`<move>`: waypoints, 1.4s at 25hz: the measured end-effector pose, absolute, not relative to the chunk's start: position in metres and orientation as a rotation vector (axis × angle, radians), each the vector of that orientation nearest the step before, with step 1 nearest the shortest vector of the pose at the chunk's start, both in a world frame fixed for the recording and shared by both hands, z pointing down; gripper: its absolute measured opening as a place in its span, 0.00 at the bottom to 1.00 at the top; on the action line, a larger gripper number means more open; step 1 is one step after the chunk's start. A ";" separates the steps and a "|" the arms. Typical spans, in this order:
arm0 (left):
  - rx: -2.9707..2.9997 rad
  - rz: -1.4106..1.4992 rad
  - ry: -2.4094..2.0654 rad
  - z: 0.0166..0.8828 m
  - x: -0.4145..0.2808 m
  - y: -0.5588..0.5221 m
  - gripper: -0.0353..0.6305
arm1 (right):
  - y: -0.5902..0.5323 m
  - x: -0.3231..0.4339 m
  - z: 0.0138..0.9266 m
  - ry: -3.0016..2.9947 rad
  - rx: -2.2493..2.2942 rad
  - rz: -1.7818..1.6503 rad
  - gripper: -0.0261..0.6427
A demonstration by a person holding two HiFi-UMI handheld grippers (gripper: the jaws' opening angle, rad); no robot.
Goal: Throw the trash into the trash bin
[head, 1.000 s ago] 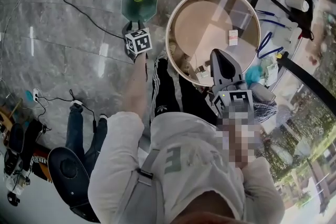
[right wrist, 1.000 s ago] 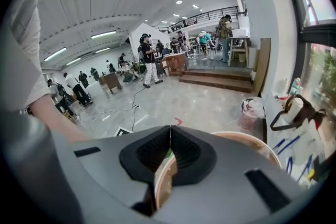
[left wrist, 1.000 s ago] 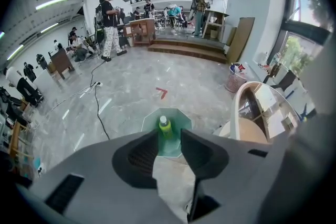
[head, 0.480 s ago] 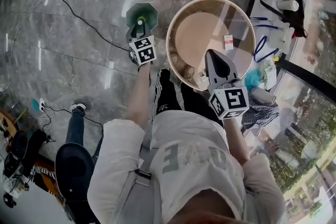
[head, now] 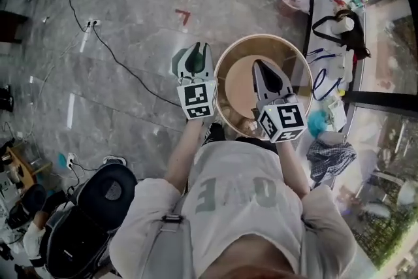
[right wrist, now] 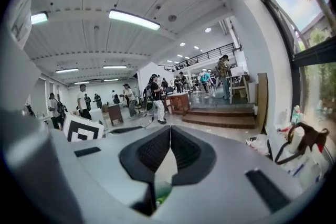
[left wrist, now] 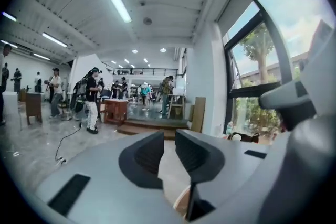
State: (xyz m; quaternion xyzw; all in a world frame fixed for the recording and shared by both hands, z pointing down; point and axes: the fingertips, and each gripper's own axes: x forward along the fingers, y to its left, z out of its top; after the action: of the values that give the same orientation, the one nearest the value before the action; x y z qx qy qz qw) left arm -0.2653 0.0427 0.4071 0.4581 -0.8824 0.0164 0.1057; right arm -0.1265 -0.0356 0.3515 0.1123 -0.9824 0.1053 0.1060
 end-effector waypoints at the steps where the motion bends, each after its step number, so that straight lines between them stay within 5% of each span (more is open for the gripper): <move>1: 1.408 0.028 -2.615 0.383 -0.255 0.037 0.16 | -0.039 -0.124 0.342 -2.918 0.344 0.309 0.06; 12: 1.784 -0.230 -2.645 0.234 -0.189 -0.009 0.07 | -0.092 -0.091 0.296 -3.045 0.542 0.340 0.06; 35: 1.891 -0.205 -2.656 0.222 -0.154 -0.021 0.07 | -0.104 -0.060 0.294 -3.057 0.594 0.345 0.06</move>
State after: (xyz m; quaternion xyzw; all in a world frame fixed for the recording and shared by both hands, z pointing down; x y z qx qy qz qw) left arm -0.1541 -0.0206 0.2225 0.5778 -0.8114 -0.0626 -0.0626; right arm -0.0595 -0.1044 0.2943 0.1896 -0.9757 0.1102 0.0040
